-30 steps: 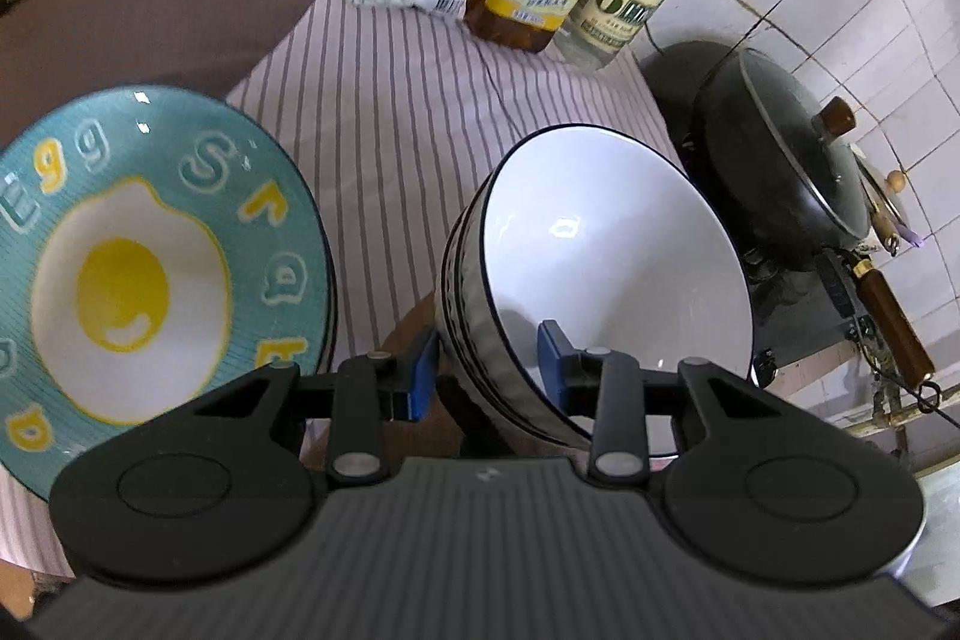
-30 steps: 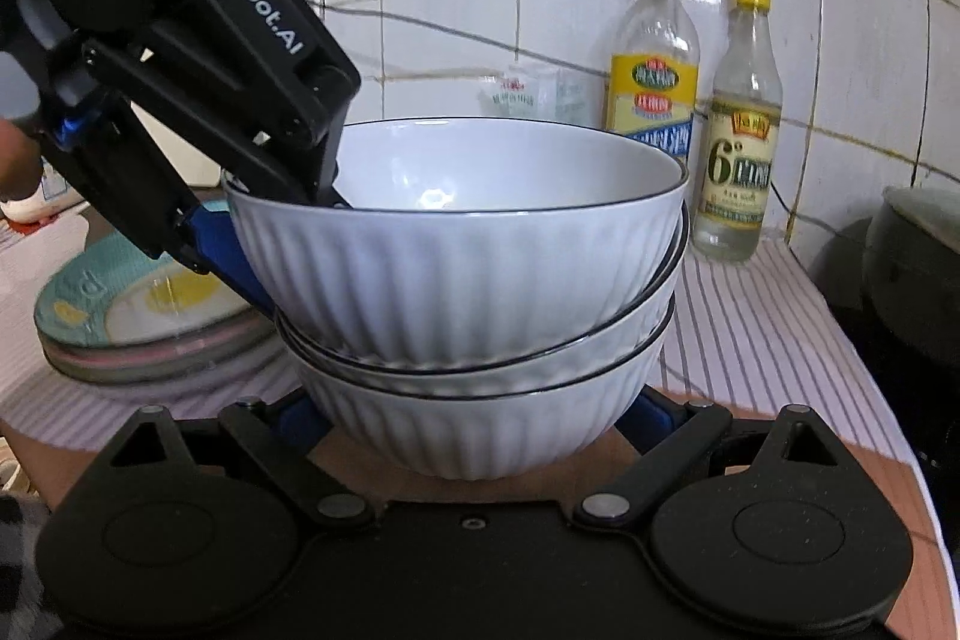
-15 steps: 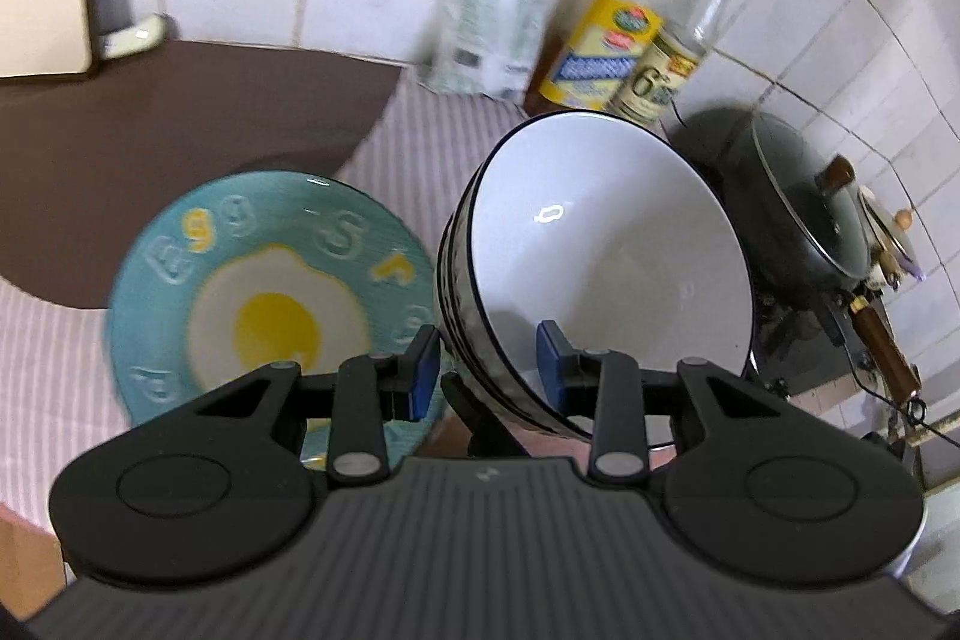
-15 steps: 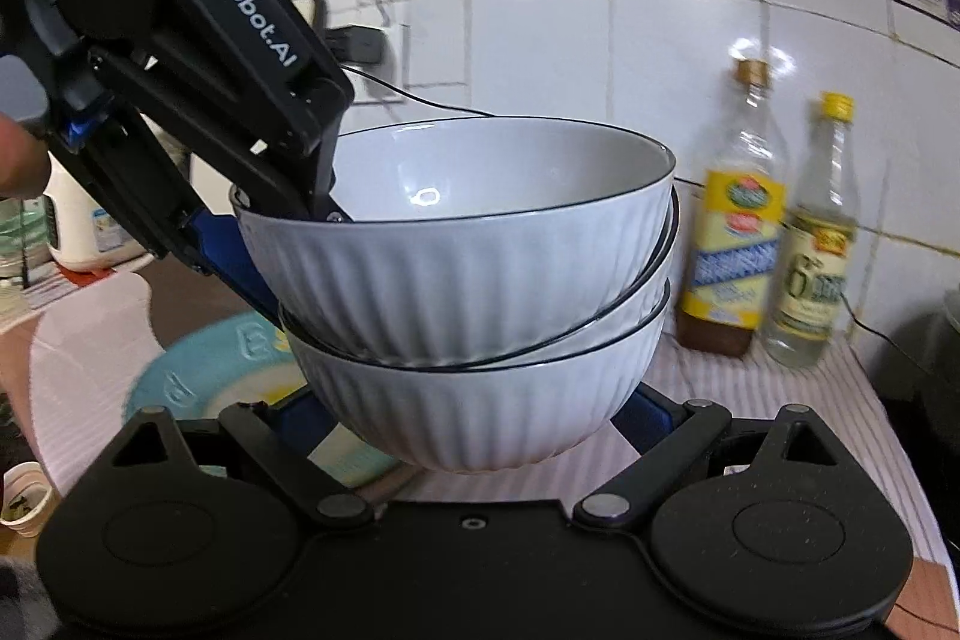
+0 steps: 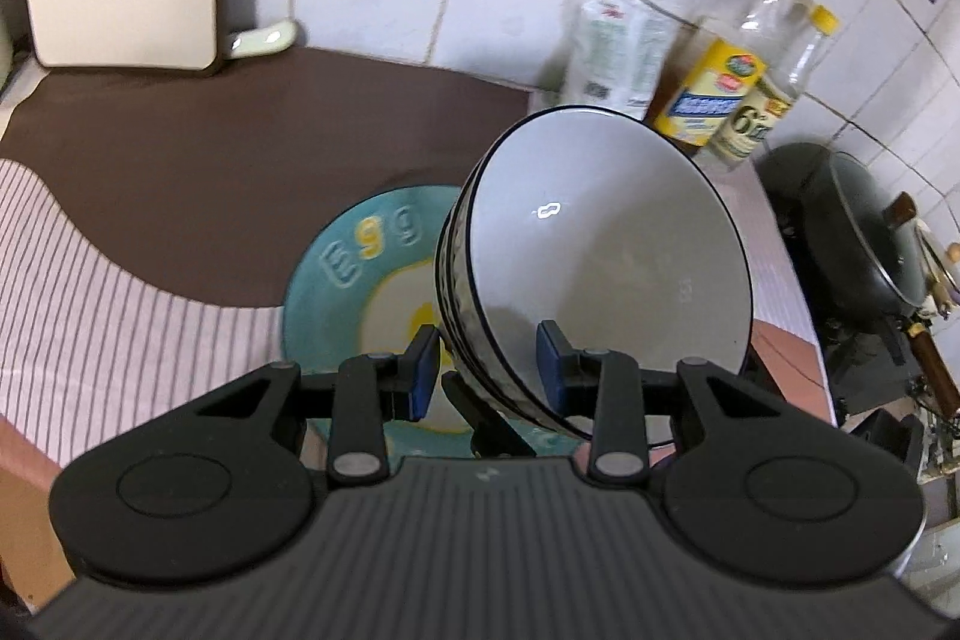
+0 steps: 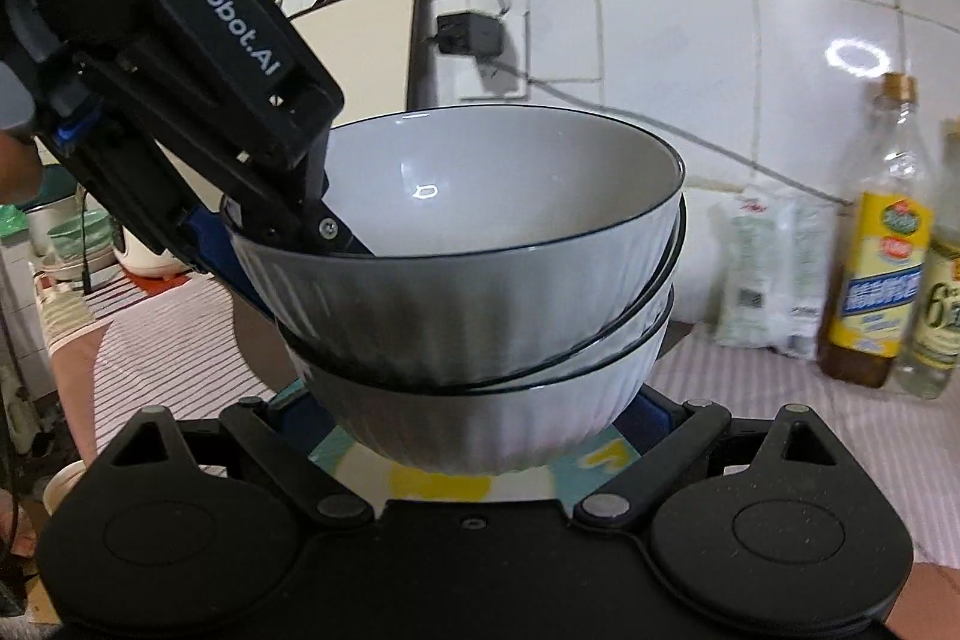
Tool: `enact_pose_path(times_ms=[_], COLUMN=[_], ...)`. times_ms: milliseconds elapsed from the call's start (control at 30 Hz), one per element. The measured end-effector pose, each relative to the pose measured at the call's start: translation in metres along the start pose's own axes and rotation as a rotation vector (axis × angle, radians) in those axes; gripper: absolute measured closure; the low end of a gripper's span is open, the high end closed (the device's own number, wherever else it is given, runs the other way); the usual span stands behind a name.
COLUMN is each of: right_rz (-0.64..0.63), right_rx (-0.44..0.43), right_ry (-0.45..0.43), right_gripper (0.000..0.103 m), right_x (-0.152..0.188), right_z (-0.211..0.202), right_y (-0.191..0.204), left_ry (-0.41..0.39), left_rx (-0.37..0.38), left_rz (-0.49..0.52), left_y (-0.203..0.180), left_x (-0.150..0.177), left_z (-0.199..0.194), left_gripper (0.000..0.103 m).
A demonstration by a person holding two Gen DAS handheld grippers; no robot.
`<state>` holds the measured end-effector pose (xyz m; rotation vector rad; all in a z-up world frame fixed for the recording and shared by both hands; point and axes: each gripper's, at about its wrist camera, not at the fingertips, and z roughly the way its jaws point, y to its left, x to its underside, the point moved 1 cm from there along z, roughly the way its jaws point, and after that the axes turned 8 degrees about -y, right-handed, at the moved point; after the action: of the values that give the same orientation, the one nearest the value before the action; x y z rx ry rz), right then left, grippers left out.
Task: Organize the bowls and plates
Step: 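Carry the bowl stack with the left tool and lower it onto the egg plates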
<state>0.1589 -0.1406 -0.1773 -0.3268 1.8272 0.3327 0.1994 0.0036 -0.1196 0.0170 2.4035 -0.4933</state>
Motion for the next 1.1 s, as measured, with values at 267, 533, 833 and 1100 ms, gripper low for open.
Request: enact_pose_path(times_ms=[267,533,833,1100], right_rz=[0.006,-0.011,-0.032,0.006], right_rx=[-0.009,0.014,0.031,0.043], right_ry=[0.061,0.126,0.153,0.212], right_gripper=[0.005,0.005,0.005,0.006], right_x=[0.015,0.026,0.027,0.023], right_z=[0.013,0.026,0.033,0.036], right_y=[0.017,0.022,0.024,0.021], left_ry=[0.045,0.087,0.088,0.050], left_rx=[-0.002,0.026,0.024,-0.002], left_rz=[0.004,-0.005,0.015,0.046], left_y=[0.020,0.033,0.035,0.027], left_x=[0.010,0.016,0.016,0.020], left_z=[0.016,0.040,0.046,0.045], left_gripper=[0.070,0.070,0.070,0.069])
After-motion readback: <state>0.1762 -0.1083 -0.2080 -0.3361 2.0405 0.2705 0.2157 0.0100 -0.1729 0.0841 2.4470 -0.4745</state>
